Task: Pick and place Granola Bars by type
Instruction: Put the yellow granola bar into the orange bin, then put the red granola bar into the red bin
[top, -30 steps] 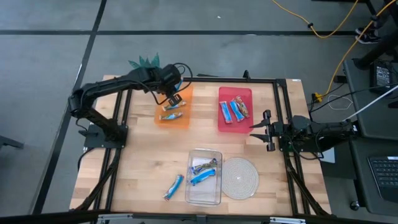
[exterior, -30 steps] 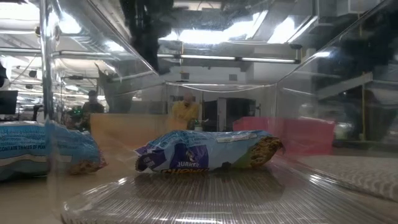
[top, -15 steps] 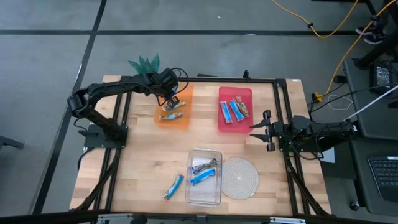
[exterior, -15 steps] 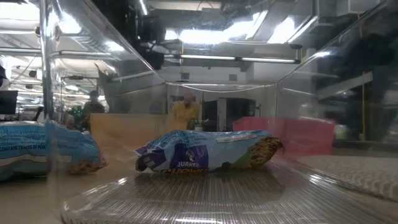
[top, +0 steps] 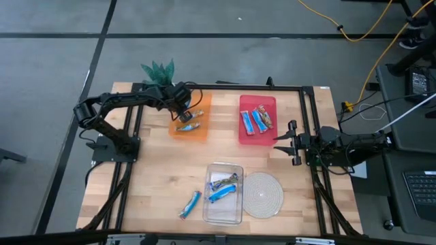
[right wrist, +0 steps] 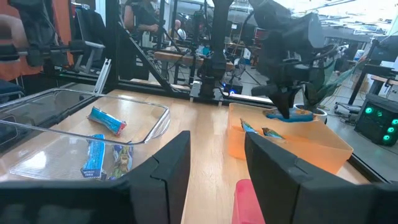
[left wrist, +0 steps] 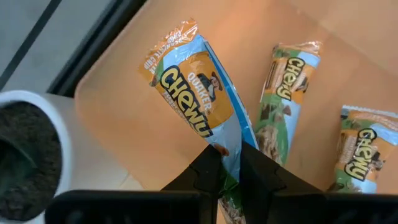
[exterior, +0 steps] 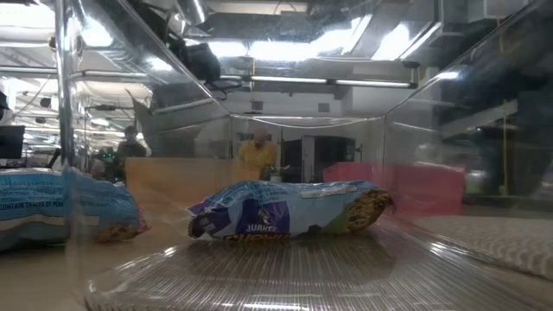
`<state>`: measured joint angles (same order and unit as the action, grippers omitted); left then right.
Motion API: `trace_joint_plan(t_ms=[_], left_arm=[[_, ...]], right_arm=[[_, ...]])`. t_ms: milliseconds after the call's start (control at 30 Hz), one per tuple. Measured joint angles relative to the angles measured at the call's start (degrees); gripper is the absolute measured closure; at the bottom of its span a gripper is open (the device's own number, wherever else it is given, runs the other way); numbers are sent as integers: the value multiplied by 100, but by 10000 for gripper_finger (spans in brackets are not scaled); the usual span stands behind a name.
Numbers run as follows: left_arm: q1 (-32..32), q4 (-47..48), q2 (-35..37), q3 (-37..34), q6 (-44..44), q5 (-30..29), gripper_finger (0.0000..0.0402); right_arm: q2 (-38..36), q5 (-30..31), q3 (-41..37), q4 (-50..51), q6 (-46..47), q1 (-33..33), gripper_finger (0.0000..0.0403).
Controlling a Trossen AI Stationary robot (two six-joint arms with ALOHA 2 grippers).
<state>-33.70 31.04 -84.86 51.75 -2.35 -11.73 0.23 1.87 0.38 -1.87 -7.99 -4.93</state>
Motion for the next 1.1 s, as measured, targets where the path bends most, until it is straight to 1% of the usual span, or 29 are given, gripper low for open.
trace_joint_plan(t_ms=[367, 600, 800, 1100], left_arm=[[-63, -309, 0, -323, 20, 557, 368], [-65, -326, 0, -406, 19, 538, 360], [-65, -430, 0, -406, 16, 517, 333], [-48, -532, 0, -406, 9, 525, 266]], right_arm=[[2, 0, 1, 0, 0, 0, 247], [1, 0, 0, 0, 0, -1, 247], [0, 0, 0, 0, 0, -2, 247], [0, 0, 0, 1, -1, -2, 247]])
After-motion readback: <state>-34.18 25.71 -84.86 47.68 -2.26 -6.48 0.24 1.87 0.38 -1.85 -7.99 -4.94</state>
